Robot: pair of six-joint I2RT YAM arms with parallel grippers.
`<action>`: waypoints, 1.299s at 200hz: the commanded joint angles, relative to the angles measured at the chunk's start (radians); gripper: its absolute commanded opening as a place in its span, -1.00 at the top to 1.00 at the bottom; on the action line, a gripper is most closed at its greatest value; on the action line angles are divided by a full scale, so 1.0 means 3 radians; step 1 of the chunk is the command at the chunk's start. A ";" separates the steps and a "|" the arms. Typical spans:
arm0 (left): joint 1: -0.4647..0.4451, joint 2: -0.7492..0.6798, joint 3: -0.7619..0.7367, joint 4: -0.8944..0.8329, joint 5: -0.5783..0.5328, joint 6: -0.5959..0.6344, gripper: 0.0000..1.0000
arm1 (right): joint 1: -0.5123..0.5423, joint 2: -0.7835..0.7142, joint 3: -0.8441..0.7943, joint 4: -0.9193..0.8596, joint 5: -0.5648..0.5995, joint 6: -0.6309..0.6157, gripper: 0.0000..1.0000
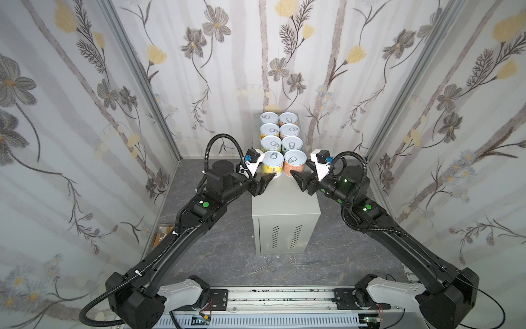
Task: Place and organize the canned foods onto the counter
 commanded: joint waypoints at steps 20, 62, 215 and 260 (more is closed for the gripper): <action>0.0005 0.0010 0.0014 0.0121 -0.0064 0.0018 -0.35 | 0.0004 0.0034 -0.0012 -0.0100 -0.0022 -0.0045 -0.43; 0.0005 0.0015 0.0004 0.0120 -0.0082 0.0021 -0.34 | 0.0004 0.0050 -0.0007 -0.0105 -0.0021 -0.0045 -0.42; 0.0010 0.0061 0.0018 0.0135 0.0040 0.0014 -0.32 | 0.0000 0.0060 -0.0012 -0.0146 0.0041 -0.0054 -0.45; 0.0010 0.0061 0.0016 0.0125 0.0053 0.0007 -0.31 | -0.0002 0.0065 -0.0017 -0.0144 0.0063 -0.0060 -0.44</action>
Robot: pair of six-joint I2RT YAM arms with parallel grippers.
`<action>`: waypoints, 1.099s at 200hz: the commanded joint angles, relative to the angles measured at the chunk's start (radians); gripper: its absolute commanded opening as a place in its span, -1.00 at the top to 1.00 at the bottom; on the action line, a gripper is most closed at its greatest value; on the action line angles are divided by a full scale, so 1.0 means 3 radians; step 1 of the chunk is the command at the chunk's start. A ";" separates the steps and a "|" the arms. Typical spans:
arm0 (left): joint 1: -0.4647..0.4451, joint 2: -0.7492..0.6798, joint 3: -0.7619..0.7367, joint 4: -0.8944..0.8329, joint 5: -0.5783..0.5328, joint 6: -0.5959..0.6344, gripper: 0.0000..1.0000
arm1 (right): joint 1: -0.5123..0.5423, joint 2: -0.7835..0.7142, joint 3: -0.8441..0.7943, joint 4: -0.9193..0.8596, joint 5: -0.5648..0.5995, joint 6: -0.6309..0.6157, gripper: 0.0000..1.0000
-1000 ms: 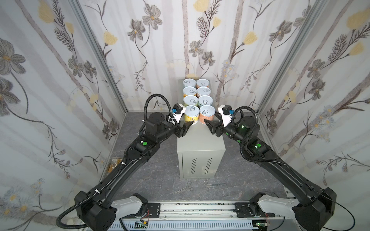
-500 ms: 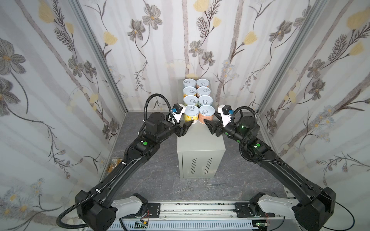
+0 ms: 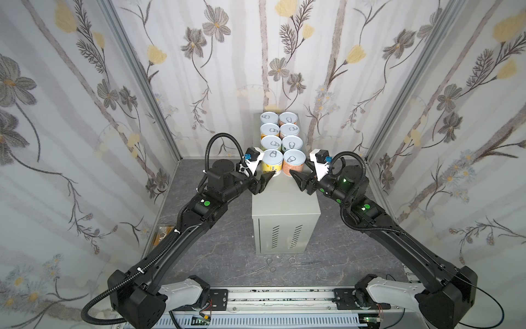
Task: Place and organize the canned foods onto the counter
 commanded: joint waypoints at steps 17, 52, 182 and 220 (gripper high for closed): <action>0.0000 0.0011 0.0017 0.0030 0.0067 0.0022 -0.31 | 0.0000 0.0033 -0.0012 -0.0199 0.0059 -0.0059 -0.43; 0.0000 0.0010 0.0014 0.0020 0.0076 0.0024 -0.31 | 0.0000 0.0043 -0.0012 -0.0199 0.0077 -0.0059 -0.41; 0.0001 0.0021 0.0014 0.0030 0.0090 0.0019 -0.30 | -0.0002 0.0003 -0.0038 -0.0227 0.0077 -0.0074 -0.58; 0.0001 0.0016 0.0014 0.0035 0.0062 0.0014 -0.30 | 0.0002 0.0002 -0.0038 -0.0239 0.0072 -0.0083 -0.56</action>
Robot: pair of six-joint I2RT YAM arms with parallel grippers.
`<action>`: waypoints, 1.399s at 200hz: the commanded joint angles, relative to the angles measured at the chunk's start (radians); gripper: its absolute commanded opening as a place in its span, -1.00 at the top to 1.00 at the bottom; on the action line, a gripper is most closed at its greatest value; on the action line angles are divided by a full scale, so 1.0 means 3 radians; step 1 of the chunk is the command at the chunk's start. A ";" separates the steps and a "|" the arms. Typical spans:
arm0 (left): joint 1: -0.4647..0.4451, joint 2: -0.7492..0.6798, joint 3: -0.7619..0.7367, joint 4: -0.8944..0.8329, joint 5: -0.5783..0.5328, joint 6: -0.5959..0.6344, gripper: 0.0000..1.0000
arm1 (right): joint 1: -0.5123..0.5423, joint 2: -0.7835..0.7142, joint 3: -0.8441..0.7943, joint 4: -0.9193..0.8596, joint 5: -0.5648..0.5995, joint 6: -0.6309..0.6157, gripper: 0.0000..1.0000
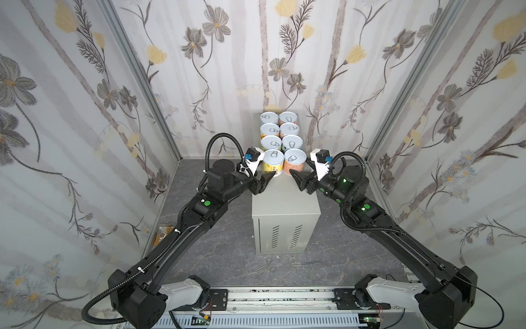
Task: Place and organize the canned foods onto the counter
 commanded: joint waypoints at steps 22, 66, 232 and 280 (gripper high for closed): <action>0.0002 -0.0003 0.0017 0.0013 -0.0014 0.0009 -0.33 | 0.0000 0.0028 -0.0005 -0.0270 0.0006 -0.0092 -0.52; 0.0001 -0.0019 0.0011 0.0005 -0.0061 0.0009 -0.40 | -0.0001 0.0059 0.0011 -0.0274 -0.0003 -0.0098 -0.46; 0.0001 0.0022 0.0013 0.0051 -0.0089 -0.0011 -0.41 | 0.0001 -0.0071 -0.0064 -0.0326 0.0052 -0.0140 -0.75; 0.0001 0.0037 0.0017 0.0067 -0.0069 -0.0022 -0.40 | -0.0006 -0.0118 -0.0091 -0.0341 0.0077 -0.0148 -0.77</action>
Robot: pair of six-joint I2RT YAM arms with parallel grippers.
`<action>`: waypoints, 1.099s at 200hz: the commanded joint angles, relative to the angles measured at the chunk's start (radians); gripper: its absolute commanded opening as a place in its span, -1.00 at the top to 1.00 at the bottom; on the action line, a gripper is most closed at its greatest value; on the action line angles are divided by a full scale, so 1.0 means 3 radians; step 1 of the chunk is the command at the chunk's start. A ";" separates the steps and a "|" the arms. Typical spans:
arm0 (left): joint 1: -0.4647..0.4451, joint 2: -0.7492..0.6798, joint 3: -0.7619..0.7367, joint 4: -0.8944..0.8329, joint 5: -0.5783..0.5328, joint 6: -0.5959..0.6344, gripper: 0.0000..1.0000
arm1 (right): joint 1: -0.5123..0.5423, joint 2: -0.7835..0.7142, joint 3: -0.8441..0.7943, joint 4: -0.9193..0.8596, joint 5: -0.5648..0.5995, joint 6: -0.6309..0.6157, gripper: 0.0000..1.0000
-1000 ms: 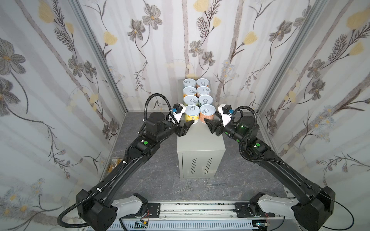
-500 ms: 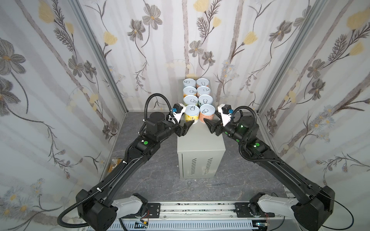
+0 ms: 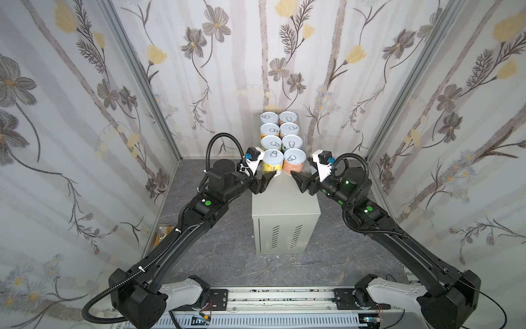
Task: Place and organize the canned foods onto the counter
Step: 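Open both grippers and withdraw them outward from the can group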
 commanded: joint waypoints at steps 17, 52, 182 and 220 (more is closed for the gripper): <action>0.0001 0.0018 0.0015 0.0031 0.0006 0.0007 -0.39 | -0.0002 -0.0006 -0.0034 -0.0290 0.0042 -0.0124 -0.78; 0.0001 0.0019 0.0018 0.0026 0.0007 0.0001 -0.36 | -0.0001 -0.0001 -0.0039 -0.0293 0.0041 -0.0121 -0.78; 0.0001 -0.0066 -0.0019 0.0025 -0.0050 -0.0007 -0.61 | -0.0031 -0.0092 -0.0021 -0.0324 0.0010 -0.0139 -0.80; -0.0001 -0.0128 -0.0047 0.0047 -0.0075 0.0040 -0.70 | -0.0057 -0.0215 -0.0003 -0.0427 0.0048 -0.0187 -0.88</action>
